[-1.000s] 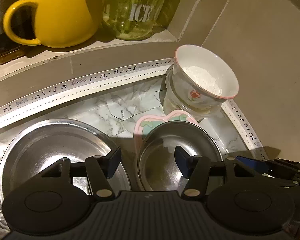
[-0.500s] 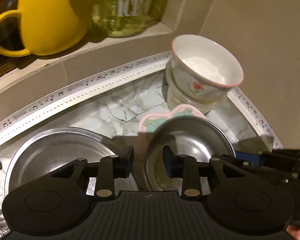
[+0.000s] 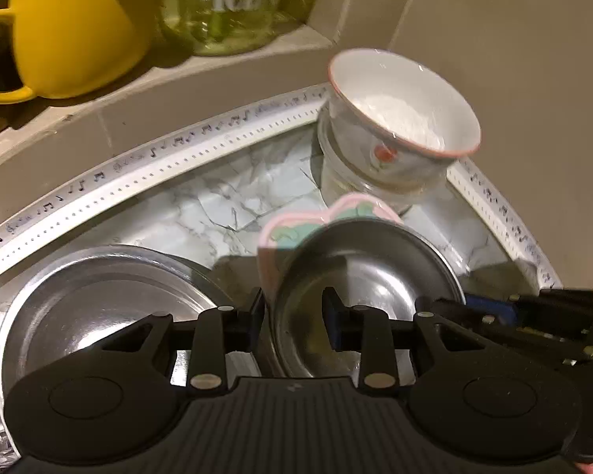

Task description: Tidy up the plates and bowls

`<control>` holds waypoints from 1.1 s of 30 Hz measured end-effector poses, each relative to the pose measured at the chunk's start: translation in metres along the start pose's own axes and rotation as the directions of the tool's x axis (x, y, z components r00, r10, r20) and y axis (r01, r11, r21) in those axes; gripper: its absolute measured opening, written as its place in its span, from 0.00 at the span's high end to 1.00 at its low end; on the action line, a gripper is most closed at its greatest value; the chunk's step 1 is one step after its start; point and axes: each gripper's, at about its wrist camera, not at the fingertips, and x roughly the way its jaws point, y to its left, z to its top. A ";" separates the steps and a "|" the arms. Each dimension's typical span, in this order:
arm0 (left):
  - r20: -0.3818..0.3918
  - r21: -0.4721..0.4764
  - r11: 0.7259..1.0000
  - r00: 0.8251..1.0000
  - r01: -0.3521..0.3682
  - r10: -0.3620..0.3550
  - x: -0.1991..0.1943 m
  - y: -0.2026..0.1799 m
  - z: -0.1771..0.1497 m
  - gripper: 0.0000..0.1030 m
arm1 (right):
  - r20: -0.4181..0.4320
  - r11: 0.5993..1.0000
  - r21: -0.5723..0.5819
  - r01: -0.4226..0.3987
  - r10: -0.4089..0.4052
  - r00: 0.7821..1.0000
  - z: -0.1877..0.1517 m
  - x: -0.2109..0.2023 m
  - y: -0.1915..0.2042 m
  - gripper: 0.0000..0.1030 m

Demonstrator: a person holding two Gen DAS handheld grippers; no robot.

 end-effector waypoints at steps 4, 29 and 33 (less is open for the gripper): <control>0.014 0.009 0.999 0.999 -0.047 0.047 -0.001 -0.001 -0.003 0.86 | 0.003 1.000 -0.002 0.005 -0.005 1.000 0.000 0.000 0.001 0.90; 0.114 0.008 0.998 0.992 -0.058 0.056 -0.084 -0.004 0.000 0.94 | 0.092 1.000 0.008 0.021 -0.022 0.995 0.014 -0.054 0.004 0.94; 0.136 0.002 0.996 0.987 -0.090 0.088 -0.106 0.009 -0.003 0.94 | 0.112 1.000 -0.007 0.003 -0.002 0.994 0.019 -0.068 0.016 0.94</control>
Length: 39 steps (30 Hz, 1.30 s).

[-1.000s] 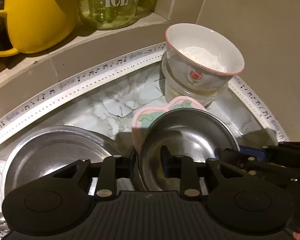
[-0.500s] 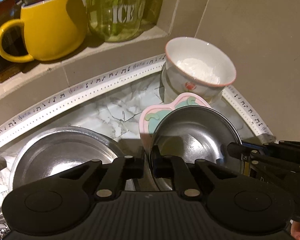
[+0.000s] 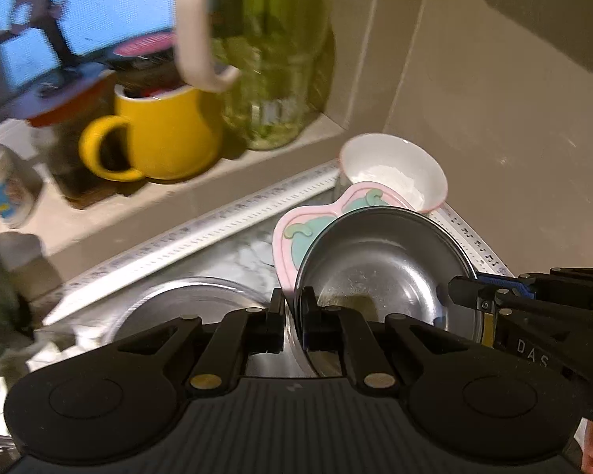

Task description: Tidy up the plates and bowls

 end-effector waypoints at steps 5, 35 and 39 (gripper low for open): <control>0.009 -0.033 0.998 0.999 -0.046 0.046 -0.018 0.025 -0.005 0.94 | 0.015 0.999 -0.036 -0.041 0.041 0.999 0.006 -0.007 0.025 0.94; -0.123 -0.104 0.986 0.985 -0.134 0.121 0.032 0.096 -0.066 0.93 | -0.126 0.973 -0.207 -0.103 0.078 0.989 -0.012 0.059 0.119 0.93; -0.138 -0.091 0.989 0.985 -0.117 0.104 0.033 0.086 -0.068 0.93 | -0.135 0.968 -0.227 -0.105 0.075 0.988 -0.015 0.057 0.113 0.93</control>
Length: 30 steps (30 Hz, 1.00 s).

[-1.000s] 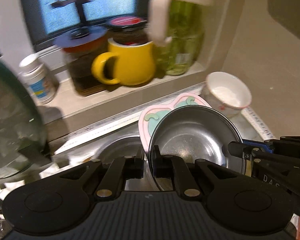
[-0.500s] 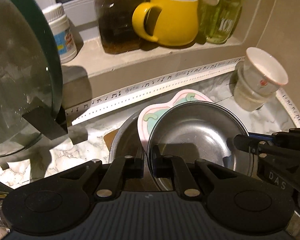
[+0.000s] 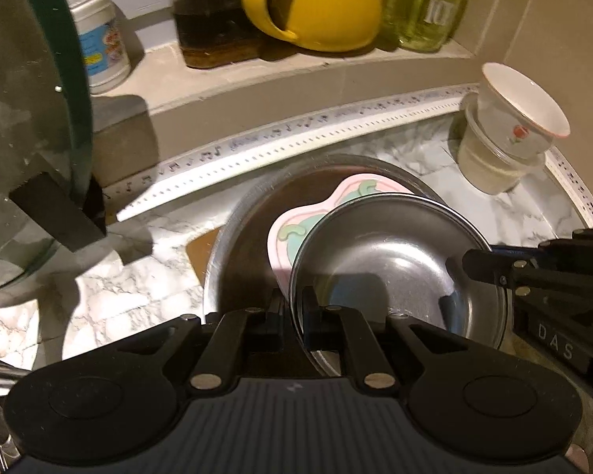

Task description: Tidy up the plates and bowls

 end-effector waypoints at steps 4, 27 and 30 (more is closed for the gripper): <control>-0.014 0.042 0.999 1.000 0.000 0.001 0.003 -0.014 -0.004 0.92 | -0.027 1.000 -0.012 0.015 -0.015 1.000 -0.001 -0.002 -0.006 0.93; 0.008 -0.037 0.999 1.000 -0.011 0.012 0.007 0.018 0.012 0.92 | -0.033 1.000 0.014 -0.001 0.002 0.999 0.021 0.002 0.001 0.93; 0.010 -0.021 0.999 1.000 -0.026 0.026 0.011 0.017 0.011 0.92 | -0.019 1.000 0.001 0.003 -0.003 1.000 0.021 0.005 0.006 0.93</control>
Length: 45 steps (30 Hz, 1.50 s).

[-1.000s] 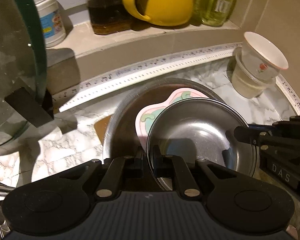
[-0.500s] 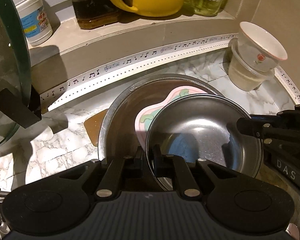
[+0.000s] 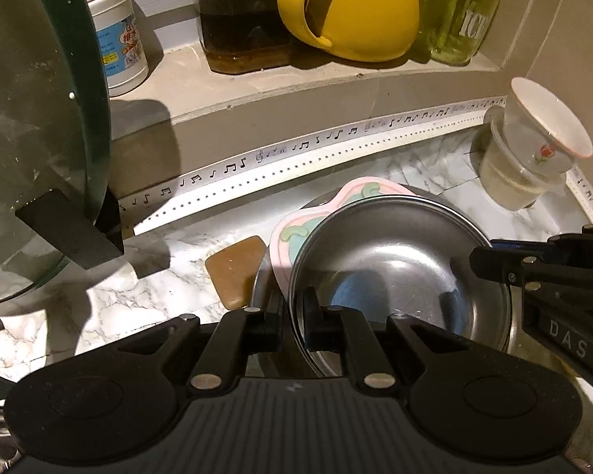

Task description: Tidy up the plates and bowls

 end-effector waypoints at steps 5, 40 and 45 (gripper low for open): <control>0.008 -0.010 1.000 1.000 0.008 -0.007 0.004 0.001 -0.002 0.92 | -0.001 1.000 -0.025 0.015 -0.015 1.000 -0.003 0.008 0.004 0.93; 0.091 0.100 0.988 0.987 0.121 -0.130 -0.064 -0.050 -0.006 0.36 | 0.046 0.999 0.019 -0.033 0.032 0.998 -0.033 -0.050 -0.034 0.53; 0.087 0.150 0.976 0.981 0.157 -0.171 -0.079 -0.077 -0.012 0.32 | 0.076 0.998 0.047 -0.046 0.043 0.996 -0.046 -0.078 -0.051 0.42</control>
